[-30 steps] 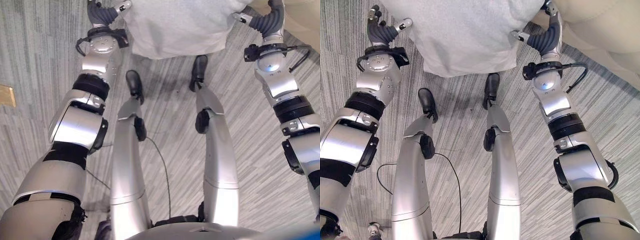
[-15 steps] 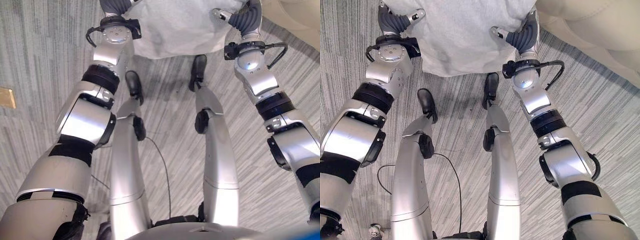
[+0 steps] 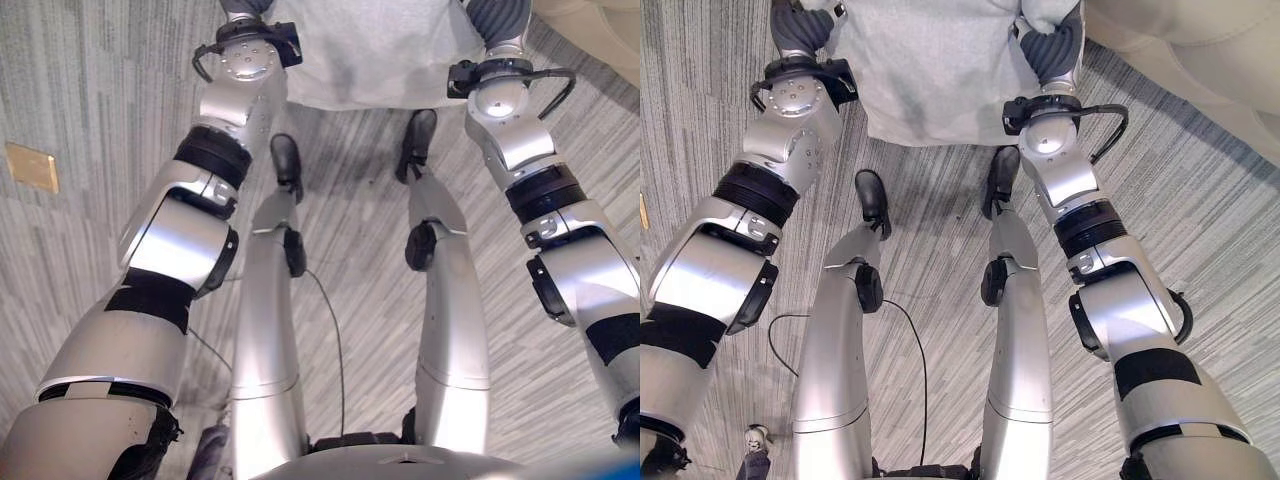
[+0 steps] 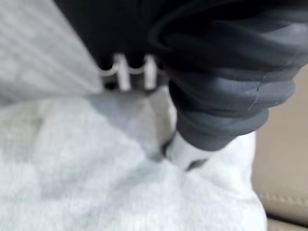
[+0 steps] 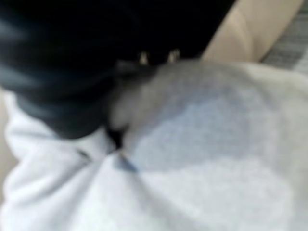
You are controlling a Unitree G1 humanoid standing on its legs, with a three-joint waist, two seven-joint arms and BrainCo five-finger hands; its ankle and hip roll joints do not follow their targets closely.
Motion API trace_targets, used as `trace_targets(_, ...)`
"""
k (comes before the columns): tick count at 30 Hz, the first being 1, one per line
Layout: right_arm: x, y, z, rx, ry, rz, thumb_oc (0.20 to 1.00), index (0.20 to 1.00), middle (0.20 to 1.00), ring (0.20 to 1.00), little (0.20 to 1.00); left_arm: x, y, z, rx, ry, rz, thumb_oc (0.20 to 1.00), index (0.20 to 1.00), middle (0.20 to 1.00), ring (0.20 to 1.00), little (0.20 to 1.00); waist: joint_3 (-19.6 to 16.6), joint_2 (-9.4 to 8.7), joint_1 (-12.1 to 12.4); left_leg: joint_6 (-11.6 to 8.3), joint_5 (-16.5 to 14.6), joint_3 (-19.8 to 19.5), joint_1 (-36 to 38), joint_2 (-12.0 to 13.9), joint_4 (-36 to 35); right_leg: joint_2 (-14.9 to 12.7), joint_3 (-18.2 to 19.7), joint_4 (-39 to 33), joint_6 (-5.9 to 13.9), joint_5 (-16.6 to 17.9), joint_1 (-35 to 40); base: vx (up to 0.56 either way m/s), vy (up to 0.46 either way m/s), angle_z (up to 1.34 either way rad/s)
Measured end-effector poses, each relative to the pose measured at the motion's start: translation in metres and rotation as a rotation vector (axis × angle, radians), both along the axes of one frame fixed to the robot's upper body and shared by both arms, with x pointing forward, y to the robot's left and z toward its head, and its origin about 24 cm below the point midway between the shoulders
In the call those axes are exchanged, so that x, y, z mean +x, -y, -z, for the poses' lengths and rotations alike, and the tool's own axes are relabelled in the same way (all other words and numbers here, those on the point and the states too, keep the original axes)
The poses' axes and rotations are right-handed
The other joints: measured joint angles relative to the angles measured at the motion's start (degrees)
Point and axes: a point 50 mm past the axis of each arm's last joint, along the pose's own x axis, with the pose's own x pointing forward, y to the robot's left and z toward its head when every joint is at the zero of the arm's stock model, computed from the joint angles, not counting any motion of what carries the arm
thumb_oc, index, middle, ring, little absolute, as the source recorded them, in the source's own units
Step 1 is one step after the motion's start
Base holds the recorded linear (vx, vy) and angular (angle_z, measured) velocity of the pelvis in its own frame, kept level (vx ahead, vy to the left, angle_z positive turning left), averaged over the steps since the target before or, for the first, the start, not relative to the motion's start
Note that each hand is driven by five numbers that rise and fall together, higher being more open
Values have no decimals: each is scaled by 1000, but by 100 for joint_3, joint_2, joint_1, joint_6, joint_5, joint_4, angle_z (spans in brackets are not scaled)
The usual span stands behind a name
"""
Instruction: Pick up all the scattered cushions and arrange them neatly on the sofa.
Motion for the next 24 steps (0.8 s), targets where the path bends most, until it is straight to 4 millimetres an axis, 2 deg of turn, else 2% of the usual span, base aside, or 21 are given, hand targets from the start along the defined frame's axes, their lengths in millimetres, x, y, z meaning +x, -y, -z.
trace_targets(4, -2, 12, 3, -13, 1, 18, 200, 200, 200, 200, 200, -4, 6, 7, -16, 15, 45, 200, 200, 200, 200, 200, -2, 4, 16, -45, 354, 6, 305, -114, -679, -85, -17, -318, -39, 86, 147, -27, -13, 22)
trace_targets(6, -3, 20, 8, -20, -18, 25, 200, 200, 200, 200, 200, -9, 8, 16, -51, 28, 81, 200, 200, 200, 200, 200, 193, 108, 12, -81, 696, -9, 984, -176, -1471, -163, -149, -739, -84, 179, 715, -74, -17, 20)
trace_targets(7, -1, 22, 23, -30, -63, 27, 200, 200, 200, 200, 200, -8, 6, 32, -58, -7, 79, 200, 200, 200, 200, 200, 239, 129, 23, -98, 784, -19, 1358, -185, -1741, -160, -188, -897, -89, 206, 1053, -21, 16, 10)
trace_targets(8, 0, 20, 47, -58, -121, 15, 200, 200, 200, 200, 200, -6, 4, 56, -70, -61, 77, 200, 200, 200, 200, 200, 54, 146, 42, -110, 792, -69, 1629, -198, -1936, -142, -217, -1025, -72, 187, 1291, -45, 26, 1)
trace_targets(10, -6, 18, 88, -59, -201, -18, 200, 200, 200, 200, 200, -13, 2, 95, -83, -103, 86, 200, 200, 200, 200, 200, -725, 275, 43, -120, 792, -105, 1610, -197, -2084, -135, -260, -1068, 5, 107, 1256, -63, -12, 1)
trace_targets(12, -11, 21, 100, -38, -219, -29, 200, 200, 200, 200, 200, -19, 4, 107, -135, -100, 110, 200, 200, 200, 200, 200, -736, 291, 43, -128, 826, -97, 2003, -207, -2264, -139, -267, -1123, 16, 105, 1596, -29, -50, 3)
trace_targets(13, -18, 23, 120, -23, -255, -41, 200, 200, 200, 200, 200, -24, 9, 122, -175, -122, 129, 200, 200, 200, 200, 200, -746, 299, 24, -143, 839, -140, 2504, -243, -2432, -137, -278, -1172, 84, 34, 2063, 35, -46, 8)
trace_targets(15, -22, 26, 124, -23, -255, -45, 200, 200, 200, 200, 200, -27, 7, 131, -177, -132, 136, 200, 200, 200, 200, 200, -763, 302, -26, -148, 834, -171, 2759, -241, -2484, -139, -290, -1168, 103, -30, 2324, 39, -59, 7)
trace_targets(18, -39, 26, 157, -6, -306, -88, 200, 200, 200, 200, 200, -42, -3, 173, -149, -210, 136, 200, 200, 200, 200, 200, -742, 292, -60, -157, 851, -156, 3721, -267, -2796, -128, -326, -1287, 98, -106, 3185, -47, -62, -2)
trace_targets(21, -62, 30, 197, 14, -381, -122, 200, 200, 200, 200, 200, -64, -9, 221, -181, -321, 144, 200, 200, 200, 200, 200, -823, 307, -136, -195, 847, -181, 5049, -223, -3364, -87, -446, -1614, 166, -289, 4399, 95, -46, -5)
trace_targets(23, -72, 32, 206, 40, -390, -128, 200, 200, 200, 200, 200, -76, -9, 231, -183, -328, 175, 200, 200, 200, 200, 200, -828, 308, -121, -217, 858, -163, 5574, -145, -3628, -21, -449, -1827, 180, -275, 4880, 142, -71, -20)
trace_targets(24, -83, 34, 218, 25, -419, -137, 200, 200, 200, 200, 200, -90, -9, 245, -177, -351, 188, 200, 200, 200, 200, 200, -862, 325, -110, -190, 922, -85, 6086, -104, -3867, 80, -457, -2084, 200, -230, 5369, 141, -80, -29)
